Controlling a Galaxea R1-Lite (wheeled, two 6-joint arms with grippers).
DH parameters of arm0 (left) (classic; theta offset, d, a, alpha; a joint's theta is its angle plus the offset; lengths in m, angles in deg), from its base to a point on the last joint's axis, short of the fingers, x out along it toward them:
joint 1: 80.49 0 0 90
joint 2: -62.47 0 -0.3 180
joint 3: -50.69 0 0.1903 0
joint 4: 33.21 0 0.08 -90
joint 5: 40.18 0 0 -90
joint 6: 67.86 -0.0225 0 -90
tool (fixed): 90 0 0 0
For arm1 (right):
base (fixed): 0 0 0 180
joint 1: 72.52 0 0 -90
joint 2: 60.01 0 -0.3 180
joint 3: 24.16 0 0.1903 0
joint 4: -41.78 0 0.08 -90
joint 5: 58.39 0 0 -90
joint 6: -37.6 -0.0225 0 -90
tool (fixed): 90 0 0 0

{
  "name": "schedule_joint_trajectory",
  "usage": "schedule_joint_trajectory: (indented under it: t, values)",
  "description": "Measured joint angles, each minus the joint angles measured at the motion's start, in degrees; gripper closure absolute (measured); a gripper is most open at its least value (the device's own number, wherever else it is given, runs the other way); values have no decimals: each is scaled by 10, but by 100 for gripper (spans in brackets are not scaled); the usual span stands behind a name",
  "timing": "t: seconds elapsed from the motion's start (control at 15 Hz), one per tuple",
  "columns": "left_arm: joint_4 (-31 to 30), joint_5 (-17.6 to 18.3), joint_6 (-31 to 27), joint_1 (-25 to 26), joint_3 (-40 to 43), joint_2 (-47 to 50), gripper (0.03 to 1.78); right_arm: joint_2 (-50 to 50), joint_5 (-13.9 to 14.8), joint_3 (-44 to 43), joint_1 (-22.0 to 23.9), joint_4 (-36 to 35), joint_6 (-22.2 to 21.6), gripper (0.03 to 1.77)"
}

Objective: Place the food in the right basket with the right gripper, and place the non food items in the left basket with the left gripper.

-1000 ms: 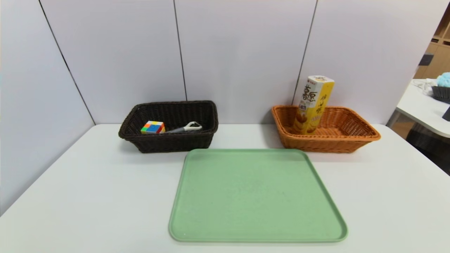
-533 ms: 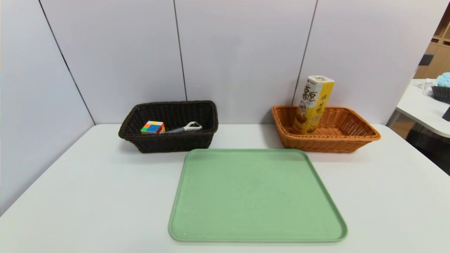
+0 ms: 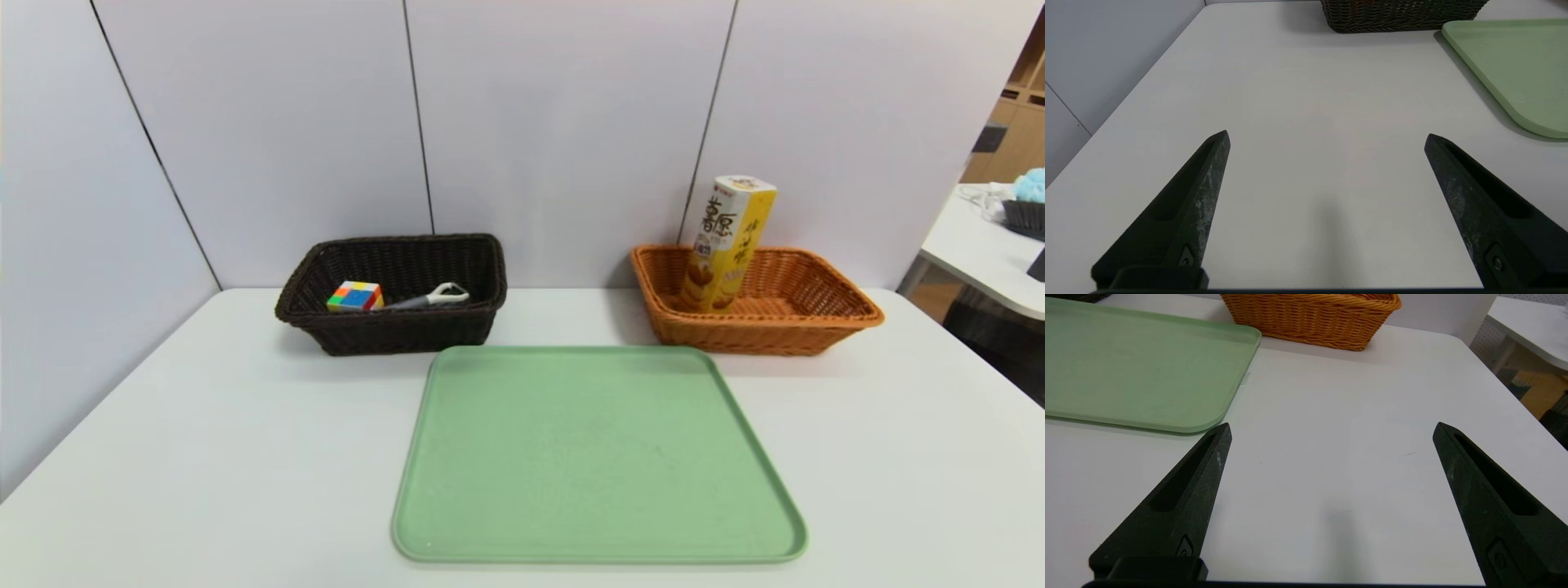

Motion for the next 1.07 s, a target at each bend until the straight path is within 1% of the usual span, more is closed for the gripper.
schedule_joint_trajectory:
  t: [0.13, 0.2, 0.33, 0.6, 1.07]
  values:
    - [-1, 0, 4, 0, 0, 0, 12, 0, 1, 0, 0, -1, -32, 10]
    - [-2, 0, 6, -1, 0, 0, 12, 0, 6, 0, 0, -3, -49, 10]
    - [-2, 0, 8, -1, 0, 0, 12, 0, 15, 0, -1, -4, -66, 10]
    - [-2, 0, 8, -1, 0, 0, 12, 0, 20, 0, -1, -4, -75, 10]
    - [-3, 0, 5, -1, 0, 0, 12, 0, 20, 0, -1, -4, -75, 10]
